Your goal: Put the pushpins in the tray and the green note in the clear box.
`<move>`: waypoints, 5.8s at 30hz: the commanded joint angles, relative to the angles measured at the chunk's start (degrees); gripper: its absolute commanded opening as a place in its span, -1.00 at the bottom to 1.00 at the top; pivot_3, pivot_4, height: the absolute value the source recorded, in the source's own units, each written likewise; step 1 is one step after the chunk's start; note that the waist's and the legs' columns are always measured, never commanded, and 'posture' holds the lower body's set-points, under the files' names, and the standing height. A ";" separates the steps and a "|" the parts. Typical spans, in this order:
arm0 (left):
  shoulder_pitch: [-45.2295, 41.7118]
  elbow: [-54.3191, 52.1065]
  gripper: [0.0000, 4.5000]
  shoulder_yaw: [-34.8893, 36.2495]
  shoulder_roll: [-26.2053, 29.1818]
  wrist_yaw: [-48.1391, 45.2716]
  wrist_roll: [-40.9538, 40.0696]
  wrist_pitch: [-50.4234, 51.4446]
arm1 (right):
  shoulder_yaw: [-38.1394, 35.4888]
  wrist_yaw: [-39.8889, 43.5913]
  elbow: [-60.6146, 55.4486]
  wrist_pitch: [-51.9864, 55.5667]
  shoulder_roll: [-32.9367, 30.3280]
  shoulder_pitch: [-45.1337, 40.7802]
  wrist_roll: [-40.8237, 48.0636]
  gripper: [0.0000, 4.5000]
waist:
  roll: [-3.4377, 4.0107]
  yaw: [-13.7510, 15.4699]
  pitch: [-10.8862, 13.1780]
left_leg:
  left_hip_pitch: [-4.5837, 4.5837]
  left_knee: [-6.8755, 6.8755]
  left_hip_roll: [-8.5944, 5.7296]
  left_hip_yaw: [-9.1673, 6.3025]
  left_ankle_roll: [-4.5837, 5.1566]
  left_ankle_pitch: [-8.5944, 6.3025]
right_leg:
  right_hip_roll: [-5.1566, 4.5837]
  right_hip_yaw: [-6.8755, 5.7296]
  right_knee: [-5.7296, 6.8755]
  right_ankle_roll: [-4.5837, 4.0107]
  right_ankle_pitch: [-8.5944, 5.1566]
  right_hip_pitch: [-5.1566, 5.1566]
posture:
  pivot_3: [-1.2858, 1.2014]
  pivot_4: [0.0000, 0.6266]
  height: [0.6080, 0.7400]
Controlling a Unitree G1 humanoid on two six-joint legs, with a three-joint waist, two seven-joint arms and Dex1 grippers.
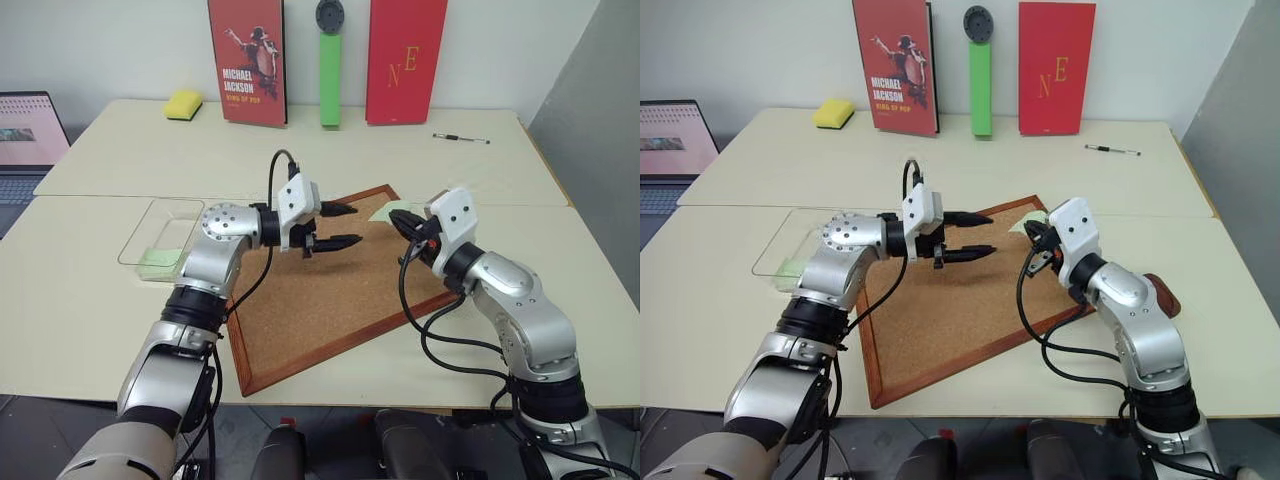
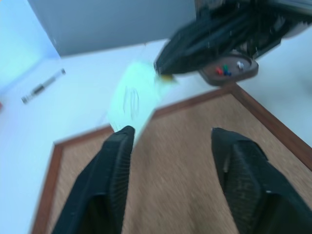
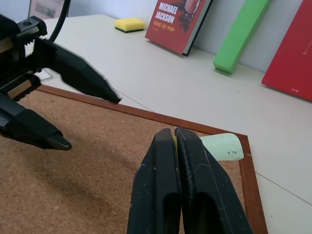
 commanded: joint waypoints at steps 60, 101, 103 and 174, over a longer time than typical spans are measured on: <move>-8.18 22.59 -1.00 -1.33 -6.85 9.53 11.55 -19.11 | -20.36 -10.59 -19.77 19.30 -10.90 9.19 14.62 -1.00 | 0.00 0.95 0.00 | -0.03 0.06 -0.08 -0.02 0.01 0.00 | -0.03 0.02 0.12 0.00 0.00 0.04 | 0.03 -0.52 1.00; -3.77 4.69 -1.00 0.58 -1.91 11.28 10.11 -8.24 | -15.50 1.29 -15.38 0.59 -21.02 24.62 1.15 0.58 | 0.01 1.00 -0.01 | 0.19 0.20 -0.10 0.05 0.05 0.04 | 0.00 0.15 0.25 0.15 0.10 0.18 | 0.03 -0.52 1.00; -3.70 1.80 -1.00 2.05 0.58 12.25 9.93 -5.27 | -13.98 3.21 -17.04 -0.02 -19.72 20.83 4.74 0.58 | -0.02 0.87 0.00 | 0.23 0.22 -0.09 0.02 0.06 0.05 | 0.01 0.12 0.31 0.14 0.10 0.19 | 0.03 -0.52 1.00; 14.75 -32.46 0.81 11.21 8.80 26.72 -1.82 32.56 | -1.32 6.92 -8.90 -5.10 -2.71 9.75 6.62 0.61 | 0.01 2.91 -0.15 | 0.15 0.22 -0.04 -0.15 0.06 0.06 | -0.07 -0.16 0.36 -0.02 0.10 0.20 | 0.03 -0.52 1.00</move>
